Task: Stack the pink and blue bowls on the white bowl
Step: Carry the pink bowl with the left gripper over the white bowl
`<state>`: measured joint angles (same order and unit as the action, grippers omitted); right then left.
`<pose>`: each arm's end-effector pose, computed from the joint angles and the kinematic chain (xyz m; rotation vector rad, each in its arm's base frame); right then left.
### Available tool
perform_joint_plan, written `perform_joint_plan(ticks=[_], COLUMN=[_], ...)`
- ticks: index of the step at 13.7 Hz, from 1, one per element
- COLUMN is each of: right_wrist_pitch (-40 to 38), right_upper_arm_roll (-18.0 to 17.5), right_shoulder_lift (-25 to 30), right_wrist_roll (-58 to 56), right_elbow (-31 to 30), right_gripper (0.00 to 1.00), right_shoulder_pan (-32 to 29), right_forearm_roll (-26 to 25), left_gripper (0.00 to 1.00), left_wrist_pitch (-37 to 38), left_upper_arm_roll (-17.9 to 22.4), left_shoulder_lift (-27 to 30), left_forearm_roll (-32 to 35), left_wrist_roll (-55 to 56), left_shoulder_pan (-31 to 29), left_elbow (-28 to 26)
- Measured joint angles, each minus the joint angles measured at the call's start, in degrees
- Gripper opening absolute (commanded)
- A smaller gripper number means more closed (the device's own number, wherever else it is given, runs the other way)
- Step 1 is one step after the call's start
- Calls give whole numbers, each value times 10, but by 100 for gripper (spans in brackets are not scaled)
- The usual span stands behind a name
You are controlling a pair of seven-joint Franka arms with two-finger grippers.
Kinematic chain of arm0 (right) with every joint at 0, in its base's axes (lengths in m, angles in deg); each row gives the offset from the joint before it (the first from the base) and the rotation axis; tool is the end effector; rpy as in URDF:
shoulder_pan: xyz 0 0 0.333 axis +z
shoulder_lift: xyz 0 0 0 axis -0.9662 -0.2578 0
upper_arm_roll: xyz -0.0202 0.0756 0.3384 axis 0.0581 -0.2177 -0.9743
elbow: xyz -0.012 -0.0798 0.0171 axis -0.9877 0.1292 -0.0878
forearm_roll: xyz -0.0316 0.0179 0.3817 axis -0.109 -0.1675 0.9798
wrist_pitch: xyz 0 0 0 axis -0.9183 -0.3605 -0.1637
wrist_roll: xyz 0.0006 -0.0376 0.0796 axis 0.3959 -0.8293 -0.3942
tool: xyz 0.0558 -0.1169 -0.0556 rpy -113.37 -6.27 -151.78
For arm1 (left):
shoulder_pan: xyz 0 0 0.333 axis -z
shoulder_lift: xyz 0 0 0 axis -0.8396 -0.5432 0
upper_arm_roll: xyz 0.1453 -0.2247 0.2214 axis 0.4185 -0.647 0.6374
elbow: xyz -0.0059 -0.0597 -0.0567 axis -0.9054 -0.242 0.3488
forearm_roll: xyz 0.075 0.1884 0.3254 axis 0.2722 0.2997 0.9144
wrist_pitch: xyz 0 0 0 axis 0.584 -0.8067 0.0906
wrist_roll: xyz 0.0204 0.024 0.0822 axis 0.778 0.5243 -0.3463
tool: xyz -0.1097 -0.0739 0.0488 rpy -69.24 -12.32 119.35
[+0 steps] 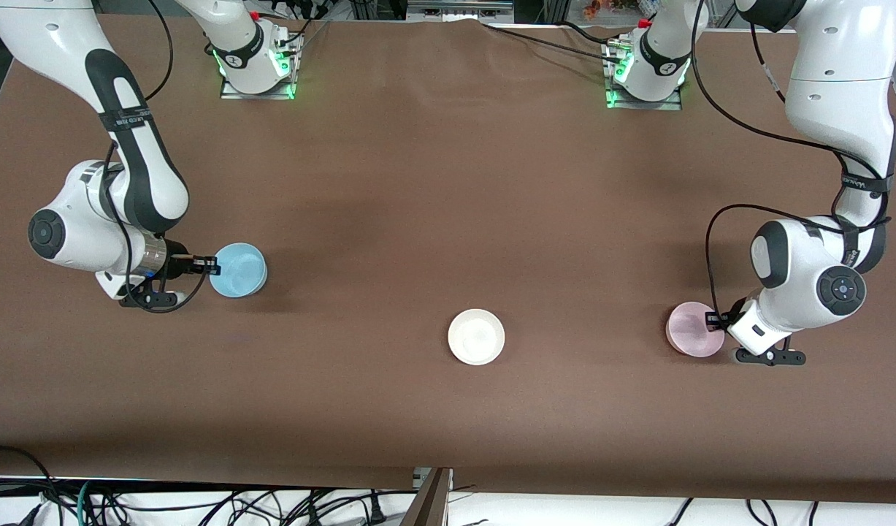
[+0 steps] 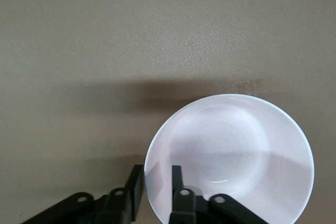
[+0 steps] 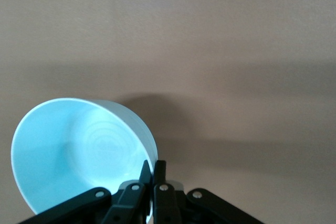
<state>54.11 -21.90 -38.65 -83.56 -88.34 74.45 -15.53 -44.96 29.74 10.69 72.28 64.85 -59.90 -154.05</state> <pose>0.6085 -0.0033 0.2442 -2.9513 -0.0018 0.2068 0.6925 0.0641 0.2036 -3.1148 0.0370 0.0573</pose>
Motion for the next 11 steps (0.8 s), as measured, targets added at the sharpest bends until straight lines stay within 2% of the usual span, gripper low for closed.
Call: perform_joint_plan(ticks=[1, 5, 11], right_wrist_pitch=[-5, -8, -27], right_upper_arm_roll=[-2, -6, -15], right_shoulder_lift=[0, 0, 0], right_wrist_roll=[0, 0, 0], right_elbow=[5, 11, 24], right_gripper=[0, 0, 0], right_shoulder_pan=[0, 0, 0], right_forearm_roll=[0, 2, 6], left_gripper=[21, 2, 0], left_wrist_pitch=[0, 0, 4], left_upper_arm_roll=[0, 0, -2], left_shoulder_lift=[0, 1, 9], left_forearm_roll=[0, 0, 0], left_wrist_roll=[0, 0, -1], left_shoulder_pan=[0, 0, 0], left_elbow=[0, 1, 1])
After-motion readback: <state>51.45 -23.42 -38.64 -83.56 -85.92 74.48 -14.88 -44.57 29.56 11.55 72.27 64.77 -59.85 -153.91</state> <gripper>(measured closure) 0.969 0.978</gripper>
